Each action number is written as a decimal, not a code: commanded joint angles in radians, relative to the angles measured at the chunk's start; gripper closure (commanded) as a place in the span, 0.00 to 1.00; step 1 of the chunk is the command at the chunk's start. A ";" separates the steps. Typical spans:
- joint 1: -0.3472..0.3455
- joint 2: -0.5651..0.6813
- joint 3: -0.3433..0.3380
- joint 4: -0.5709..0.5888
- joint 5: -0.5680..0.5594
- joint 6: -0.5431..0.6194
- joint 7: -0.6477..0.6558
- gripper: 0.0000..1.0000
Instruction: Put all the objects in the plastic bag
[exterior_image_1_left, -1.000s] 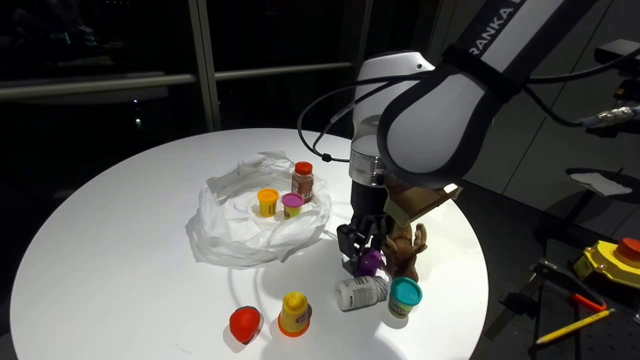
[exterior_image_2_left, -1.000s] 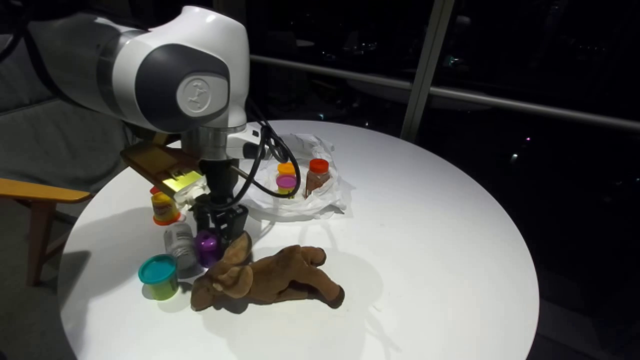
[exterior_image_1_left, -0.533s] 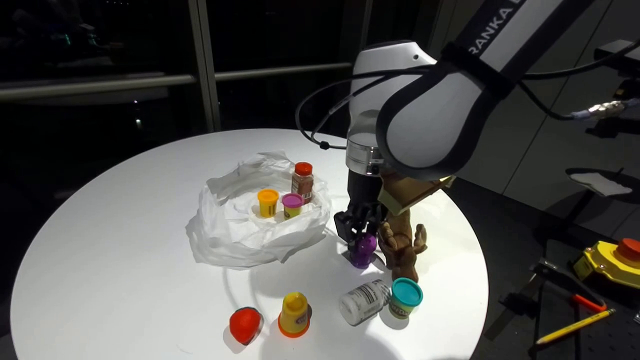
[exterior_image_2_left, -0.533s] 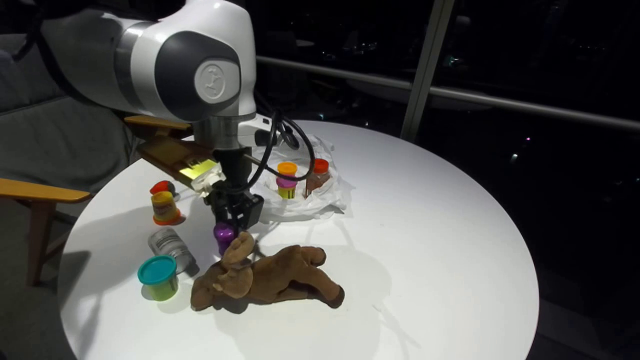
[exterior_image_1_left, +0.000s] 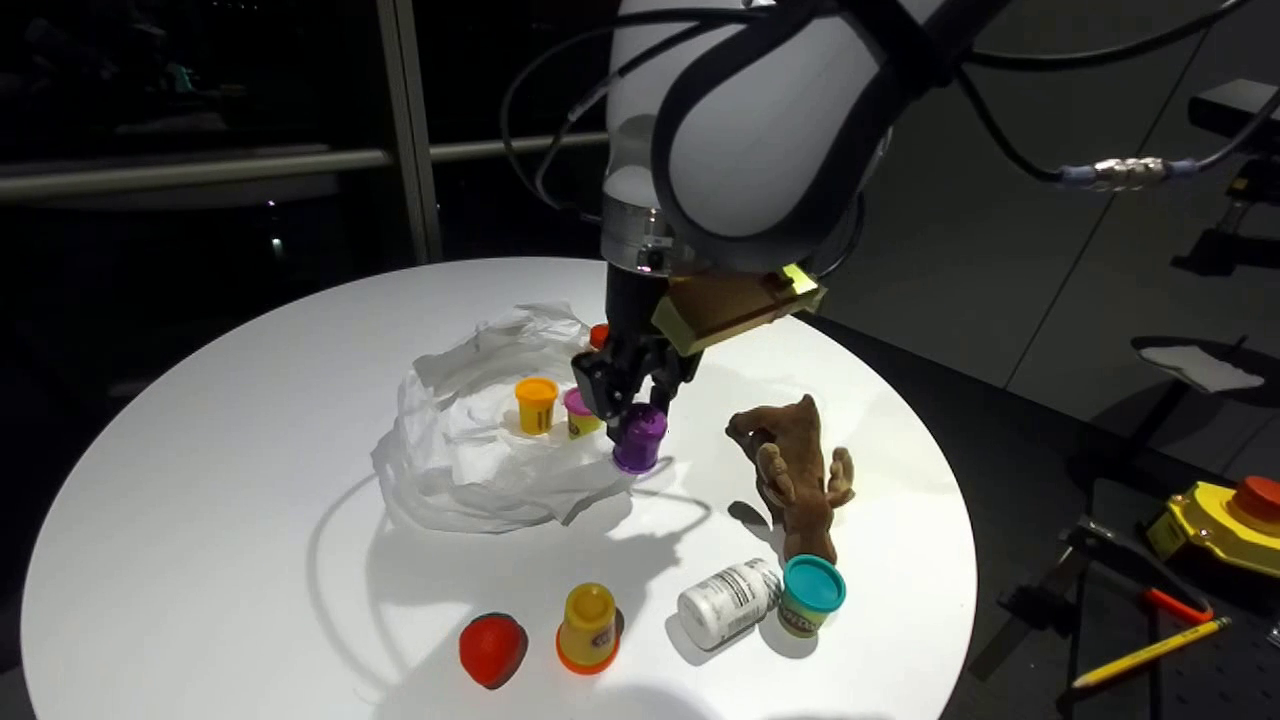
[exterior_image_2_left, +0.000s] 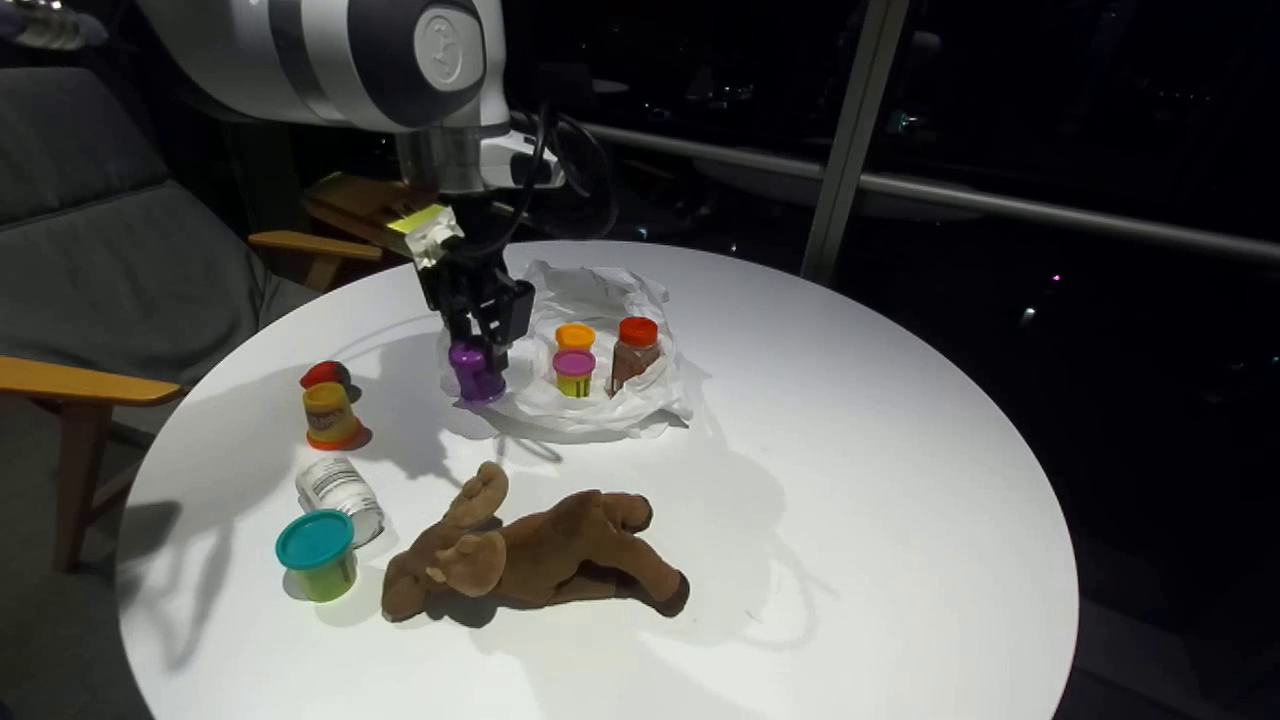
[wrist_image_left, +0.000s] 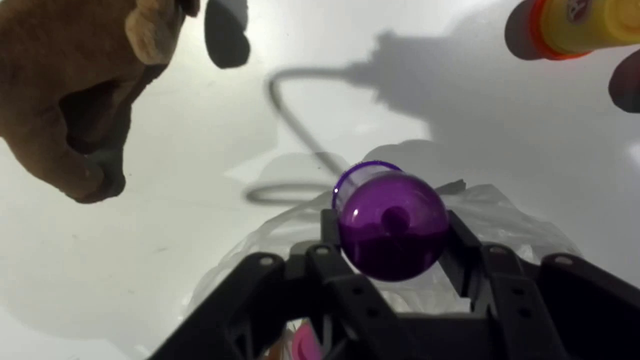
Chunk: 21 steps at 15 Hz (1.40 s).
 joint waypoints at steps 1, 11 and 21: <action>0.009 0.093 0.000 0.169 -0.014 -0.054 0.043 0.75; 0.016 0.380 -0.012 0.569 0.000 -0.131 0.071 0.75; 0.042 0.349 -0.012 0.573 -0.008 -0.146 0.078 0.00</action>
